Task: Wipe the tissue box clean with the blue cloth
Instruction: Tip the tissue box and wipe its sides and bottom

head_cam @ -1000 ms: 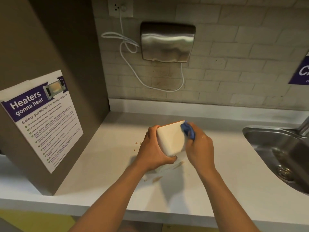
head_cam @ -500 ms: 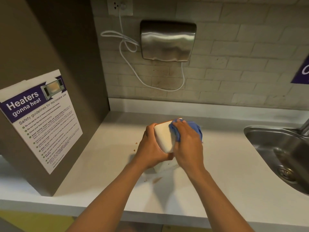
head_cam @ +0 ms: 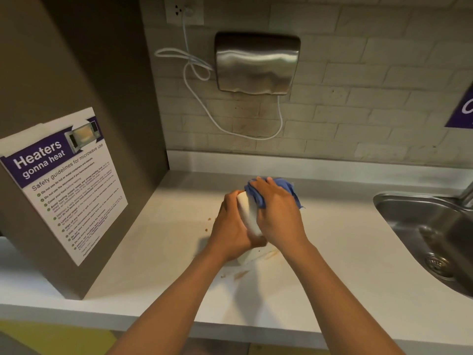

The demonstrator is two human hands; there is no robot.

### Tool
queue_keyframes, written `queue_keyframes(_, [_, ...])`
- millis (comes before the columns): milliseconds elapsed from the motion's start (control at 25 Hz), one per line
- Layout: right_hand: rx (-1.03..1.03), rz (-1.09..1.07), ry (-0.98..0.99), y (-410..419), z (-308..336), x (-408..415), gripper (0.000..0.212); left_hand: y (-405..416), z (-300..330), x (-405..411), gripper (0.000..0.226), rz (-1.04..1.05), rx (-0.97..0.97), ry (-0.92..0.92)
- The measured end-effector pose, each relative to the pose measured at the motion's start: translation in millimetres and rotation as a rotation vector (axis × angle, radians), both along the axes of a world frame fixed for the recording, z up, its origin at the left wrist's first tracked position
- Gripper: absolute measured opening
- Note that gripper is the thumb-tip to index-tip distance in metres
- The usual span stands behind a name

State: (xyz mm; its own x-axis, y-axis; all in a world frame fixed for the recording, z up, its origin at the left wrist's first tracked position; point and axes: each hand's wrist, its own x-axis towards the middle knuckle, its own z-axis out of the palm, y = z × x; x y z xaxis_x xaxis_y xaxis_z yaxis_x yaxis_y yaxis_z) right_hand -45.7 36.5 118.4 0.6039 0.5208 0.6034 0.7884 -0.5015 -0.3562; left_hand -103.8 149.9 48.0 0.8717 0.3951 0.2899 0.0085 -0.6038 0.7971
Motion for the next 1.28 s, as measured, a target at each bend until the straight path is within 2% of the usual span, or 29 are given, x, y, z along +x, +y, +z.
queue_keyframes(120, [-0.044, 0.025, -0.064, 1.2, -6.6, -17.9, 0.039, 2.8, -0.1, 0.3, 0.112, -0.035, -0.003, -0.033])
queue_keyframes(240, [0.009, 0.083, -0.109, -9.3, -19.6, -36.8, 0.045, 0.1, -0.9, -1.9, 0.080, -0.059, -0.005, -0.088])
queue_keyframes(280, [0.016, 0.089, -0.096, -13.6, -24.1, -39.4, 0.045, -1.8, -2.5, -3.2, 0.080, -0.069, -0.013, -0.094])
queue_keyframes(440, [-0.064, 0.068, -0.074, -26.0, -37.6, -43.5, 0.050, -4.0, -4.8, -6.6, 0.105, -0.069, -0.027, -0.024])
queue_keyframes(640, [-0.097, 0.030, -0.066, -29.2, -48.8, -42.5, 0.050, -1.2, 0.2, -7.3, 0.125, -0.078, -0.013, 0.061])
queue_keyframes(880, [-0.099, -0.004, -0.024, -26.2, -27.4, -53.3, 0.045, -3.4, 2.1, -5.2, 0.115, -0.045, 0.006, 0.057])
queue_keyframes(1080, [-0.047, 0.039, 0.010, -7.2, -0.9, -35.1, 0.038, -6.0, -0.6, -5.6, 0.111, -0.041, 0.013, -0.030])
queue_keyframes(1280, [-0.001, 0.051, 0.017, -5.3, -10.2, -38.4, 0.032, -2.7, 1.3, -2.7, 0.109, -0.040, -0.003, 0.001])
